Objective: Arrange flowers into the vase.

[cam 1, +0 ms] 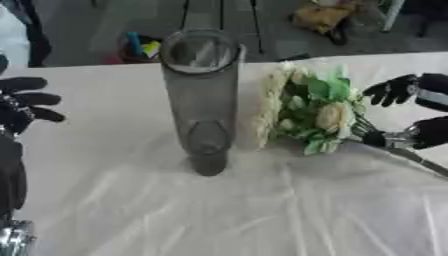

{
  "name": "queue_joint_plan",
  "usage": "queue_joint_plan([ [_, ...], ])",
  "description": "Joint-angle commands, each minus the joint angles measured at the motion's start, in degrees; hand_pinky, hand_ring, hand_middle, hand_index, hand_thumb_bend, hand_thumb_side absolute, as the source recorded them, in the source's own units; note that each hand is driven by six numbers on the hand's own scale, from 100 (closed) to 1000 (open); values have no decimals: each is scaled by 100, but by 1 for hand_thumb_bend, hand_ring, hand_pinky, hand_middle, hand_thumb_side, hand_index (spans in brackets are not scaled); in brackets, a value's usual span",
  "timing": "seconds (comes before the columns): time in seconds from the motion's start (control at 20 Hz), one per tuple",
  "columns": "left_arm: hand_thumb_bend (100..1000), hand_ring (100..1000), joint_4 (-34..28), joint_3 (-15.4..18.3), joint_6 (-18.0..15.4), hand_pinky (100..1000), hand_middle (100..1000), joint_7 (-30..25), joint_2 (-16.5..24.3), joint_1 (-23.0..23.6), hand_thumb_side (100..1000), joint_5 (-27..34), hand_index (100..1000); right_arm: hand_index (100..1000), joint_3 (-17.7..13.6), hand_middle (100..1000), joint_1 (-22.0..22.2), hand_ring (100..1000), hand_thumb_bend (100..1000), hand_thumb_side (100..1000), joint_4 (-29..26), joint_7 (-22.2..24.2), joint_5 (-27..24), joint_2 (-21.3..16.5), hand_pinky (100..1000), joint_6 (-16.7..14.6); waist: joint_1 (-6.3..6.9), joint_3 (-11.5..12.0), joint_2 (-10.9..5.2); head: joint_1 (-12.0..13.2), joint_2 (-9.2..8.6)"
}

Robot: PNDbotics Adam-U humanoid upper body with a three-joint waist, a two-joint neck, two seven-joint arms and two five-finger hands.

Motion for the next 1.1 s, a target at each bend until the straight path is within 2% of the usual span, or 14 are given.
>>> queue_joint_plan([
  [0.05,100,619,-104,-54,-6,510,651,-18,14,-67,1000,3,931,923,-105,743,-19,757,499,753,-125,-130,215,-74,752,61,-1,-8,-62,3,-69],
  [0.25,100,619,-104,-61,-4,509,651,-23,2,-73,1000,5,931,907,-93,712,70,736,461,733,-159,-467,553,26,735,118,10,-13,-38,-1,-72],
  [0.45,100,619,-104,-63,-2,509,652,-25,-8,-71,1000,4,931,903,-36,703,128,728,457,717,-76,-709,687,113,730,87,14,-11,-22,-8,-76],
  [0.75,100,619,-104,-68,1,508,651,-33,-20,-69,1000,4,931,905,6,706,177,722,470,651,73,-727,701,212,729,41,29,-11,0,-20,-93],
  [1.1,100,620,-104,-80,3,508,652,-48,-32,-72,1000,8,931,898,15,696,174,714,459,629,227,-743,695,276,726,24,48,-10,22,-34,-104],
])
